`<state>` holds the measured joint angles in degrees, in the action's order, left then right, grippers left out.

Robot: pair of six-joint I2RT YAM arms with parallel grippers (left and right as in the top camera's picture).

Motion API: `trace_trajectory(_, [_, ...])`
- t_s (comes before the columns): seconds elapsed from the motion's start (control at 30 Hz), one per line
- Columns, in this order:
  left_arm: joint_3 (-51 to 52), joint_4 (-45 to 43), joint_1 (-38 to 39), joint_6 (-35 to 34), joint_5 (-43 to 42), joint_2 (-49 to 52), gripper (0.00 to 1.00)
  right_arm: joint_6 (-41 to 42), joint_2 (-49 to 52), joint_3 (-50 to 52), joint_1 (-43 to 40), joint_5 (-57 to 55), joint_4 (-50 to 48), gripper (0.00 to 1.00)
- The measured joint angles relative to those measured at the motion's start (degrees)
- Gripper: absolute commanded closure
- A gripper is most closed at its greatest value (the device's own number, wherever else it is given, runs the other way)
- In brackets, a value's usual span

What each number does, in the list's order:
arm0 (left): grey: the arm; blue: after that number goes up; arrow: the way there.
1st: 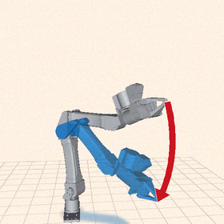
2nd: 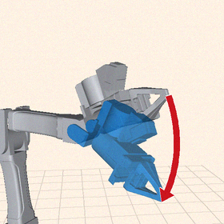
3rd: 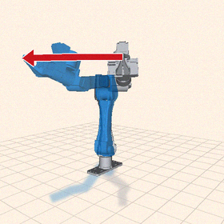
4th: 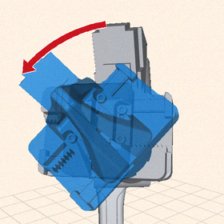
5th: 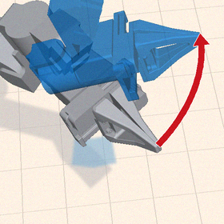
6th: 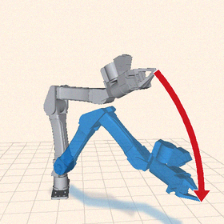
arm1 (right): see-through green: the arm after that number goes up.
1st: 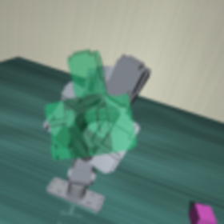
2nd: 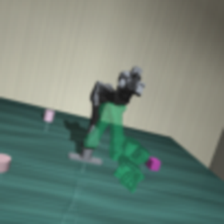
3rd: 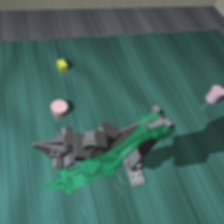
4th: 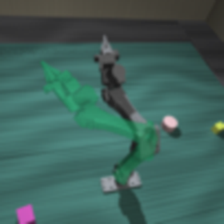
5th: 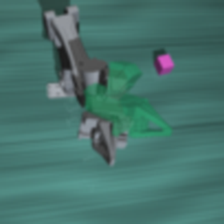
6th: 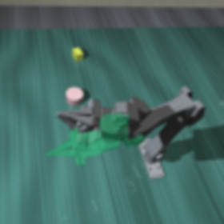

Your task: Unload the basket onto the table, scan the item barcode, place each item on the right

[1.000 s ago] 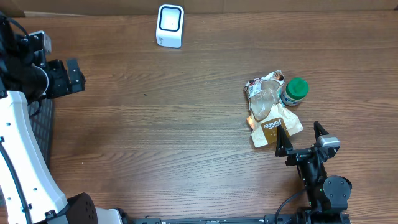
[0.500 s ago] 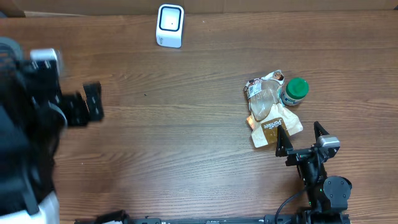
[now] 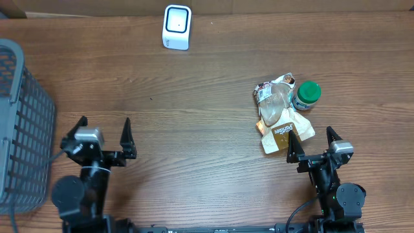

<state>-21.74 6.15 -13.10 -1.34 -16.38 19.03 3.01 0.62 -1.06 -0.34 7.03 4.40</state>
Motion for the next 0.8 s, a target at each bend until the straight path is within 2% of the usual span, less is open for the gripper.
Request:
trace_trajectory(0.2, [15.04,-16.57,0.00,0.28,-0.59,-2.58,0.00,-0.02,0.00,0.00,0.02,0.02,0.02,0.00])
trace_trajectory(0.3, [19.28,-18.34,0.00,0.96,-0.57,-4.94,0.00,-0.02,0.00,0.00,0.02,0.00,0.04,0.00])
trace_trajectory(0.47, [21.18,-11.67,0.66,1.60,1.03,-9.49,0.00,-0.02,0.00,0.00,0.00,0.00,0.00,0.00])
trace_trajectory(0.57, [21.24,-3.56,2.69,1.79,3.41,-13.31,0.01,-0.02,0.00,0.00,0.02,0.00,-0.02,0.00])
trace_trajectory(0.8, [21.27,-2.80,6.51,1.81,5.99,-18.12,0.00,0.00,0.00,0.00,0.02,0.02,0.00,0.00])
